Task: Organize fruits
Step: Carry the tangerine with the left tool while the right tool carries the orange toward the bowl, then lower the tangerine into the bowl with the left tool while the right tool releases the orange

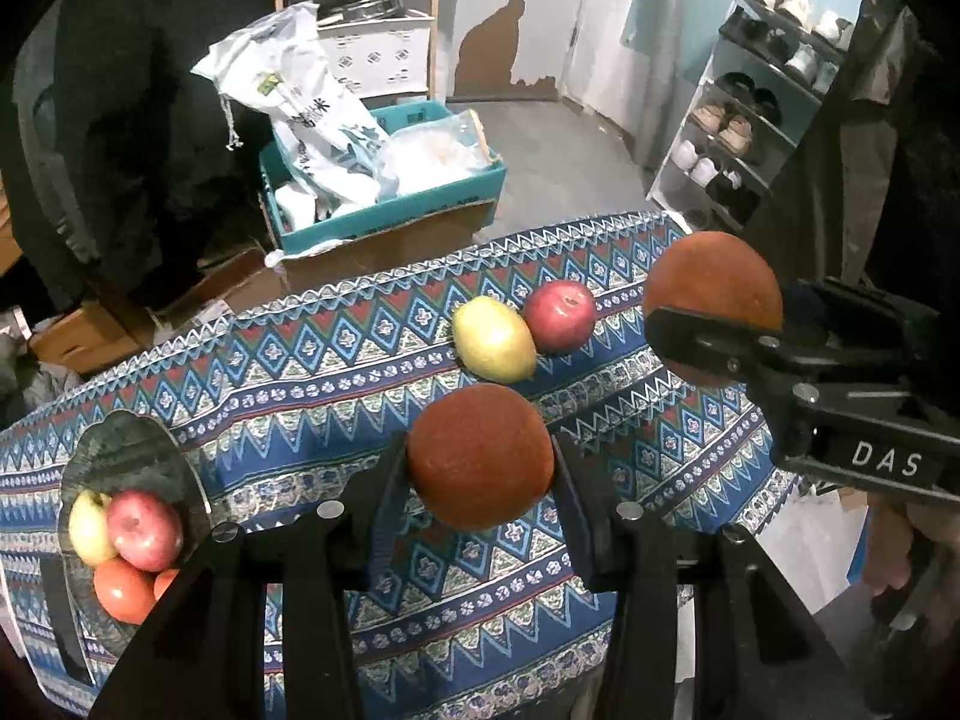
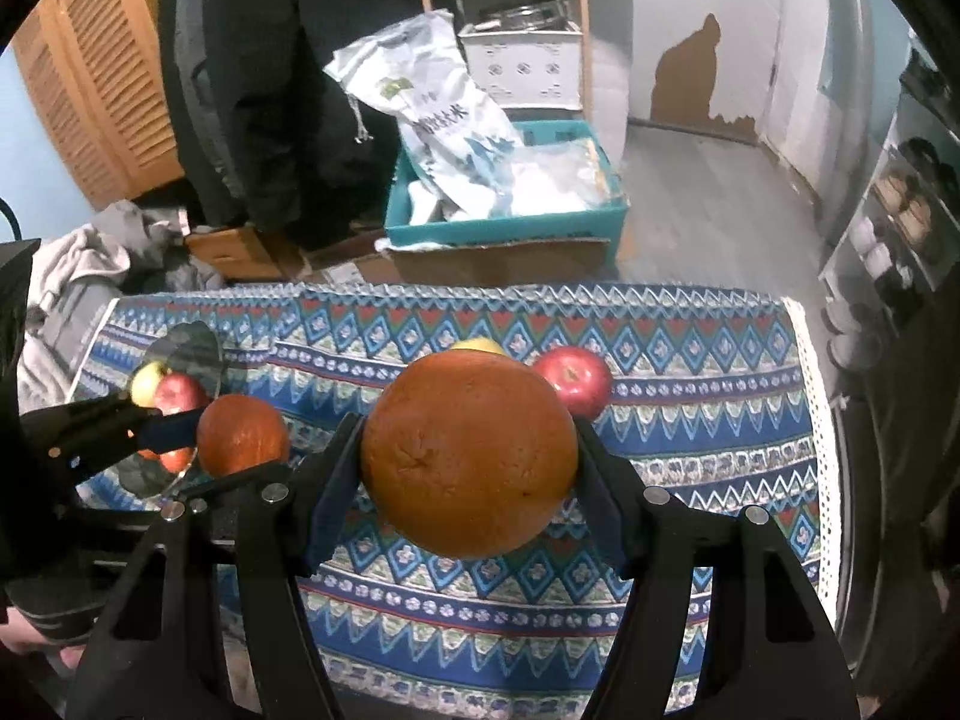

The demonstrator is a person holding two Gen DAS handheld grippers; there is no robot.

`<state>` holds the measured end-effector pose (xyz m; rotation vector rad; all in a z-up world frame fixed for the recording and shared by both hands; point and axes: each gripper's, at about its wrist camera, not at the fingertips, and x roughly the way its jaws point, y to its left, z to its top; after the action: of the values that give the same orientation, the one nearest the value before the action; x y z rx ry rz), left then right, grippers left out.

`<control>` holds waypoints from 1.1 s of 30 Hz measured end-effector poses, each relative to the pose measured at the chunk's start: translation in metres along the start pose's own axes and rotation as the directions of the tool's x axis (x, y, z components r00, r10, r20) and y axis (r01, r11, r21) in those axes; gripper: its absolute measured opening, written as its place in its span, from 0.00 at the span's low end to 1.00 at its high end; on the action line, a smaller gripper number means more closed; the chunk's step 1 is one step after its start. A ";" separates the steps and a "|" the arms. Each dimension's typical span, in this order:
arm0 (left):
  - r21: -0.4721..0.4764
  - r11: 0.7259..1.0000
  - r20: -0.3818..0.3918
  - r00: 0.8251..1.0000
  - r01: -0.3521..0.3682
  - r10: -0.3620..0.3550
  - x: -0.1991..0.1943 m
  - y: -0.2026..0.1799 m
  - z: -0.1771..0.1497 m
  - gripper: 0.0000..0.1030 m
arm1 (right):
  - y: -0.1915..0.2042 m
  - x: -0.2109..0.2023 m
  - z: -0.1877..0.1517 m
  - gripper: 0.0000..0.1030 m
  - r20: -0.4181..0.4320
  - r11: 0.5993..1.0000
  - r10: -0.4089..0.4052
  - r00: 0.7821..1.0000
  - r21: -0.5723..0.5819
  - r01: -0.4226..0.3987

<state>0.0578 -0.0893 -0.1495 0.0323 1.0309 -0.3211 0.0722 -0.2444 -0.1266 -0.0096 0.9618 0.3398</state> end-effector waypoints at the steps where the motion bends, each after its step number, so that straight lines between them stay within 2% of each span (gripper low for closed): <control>1: -0.004 1.000 0.002 1.000 -0.002 0.002 -0.003 0.002 0.000 0.45 | 0.005 0.000 0.002 0.65 0.003 1.000 0.004 1.000 -0.007 -0.004; 6: -0.025 1.000 0.021 1.000 -0.007 0.008 -0.015 0.017 -0.003 0.45 | 0.021 -0.001 0.008 0.65 0.011 0.999 0.042 0.999 -0.026 -0.042; 18: -0.097 0.995 0.047 0.998 -0.033 0.037 -0.036 0.062 -0.016 0.45 | 0.068 0.007 0.020 0.65 0.011 0.993 0.071 0.997 -0.100 -0.070; 33: -0.205 0.975 0.046 0.995 -0.083 0.094 -0.052 0.128 -0.049 0.45 | 0.135 0.041 0.032 0.65 -0.049 0.973 0.162 0.986 -0.160 -0.168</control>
<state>0.0277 0.0538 -0.1464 -0.1140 0.9998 -0.1341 0.0798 -0.1001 -0.1220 -0.0861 0.9701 0.5735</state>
